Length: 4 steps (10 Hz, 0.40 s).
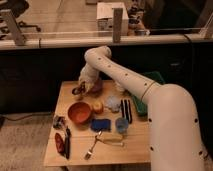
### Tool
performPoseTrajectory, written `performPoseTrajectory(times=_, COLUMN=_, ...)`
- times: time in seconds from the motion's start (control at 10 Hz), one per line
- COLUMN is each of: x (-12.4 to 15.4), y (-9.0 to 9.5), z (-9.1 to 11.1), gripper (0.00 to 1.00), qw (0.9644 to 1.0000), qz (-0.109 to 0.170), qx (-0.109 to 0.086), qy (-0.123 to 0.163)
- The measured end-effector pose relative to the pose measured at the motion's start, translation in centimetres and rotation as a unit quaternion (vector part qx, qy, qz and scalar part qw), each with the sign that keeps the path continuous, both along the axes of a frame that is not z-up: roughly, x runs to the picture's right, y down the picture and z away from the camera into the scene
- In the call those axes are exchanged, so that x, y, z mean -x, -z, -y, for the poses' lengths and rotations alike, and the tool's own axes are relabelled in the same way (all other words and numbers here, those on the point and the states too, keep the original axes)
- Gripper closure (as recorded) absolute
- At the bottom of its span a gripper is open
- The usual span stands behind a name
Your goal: Place grapes in red bowl
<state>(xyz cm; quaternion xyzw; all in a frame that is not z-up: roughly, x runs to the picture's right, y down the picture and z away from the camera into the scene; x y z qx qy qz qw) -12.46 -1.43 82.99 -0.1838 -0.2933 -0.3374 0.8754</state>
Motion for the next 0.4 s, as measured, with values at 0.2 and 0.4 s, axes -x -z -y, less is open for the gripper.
performPoseTrajectory(times=0.2, x=1.4, y=1.2, z=-1.6, gripper=1.0, qw=0.9991, qz=0.013, qx=0.004, qy=0.04)
performPoseTrajectory(times=0.4, x=2.1, y=2.0, z=-2.7, gripper=1.0, qw=0.9975, qz=0.019, qx=0.006, qy=0.068)
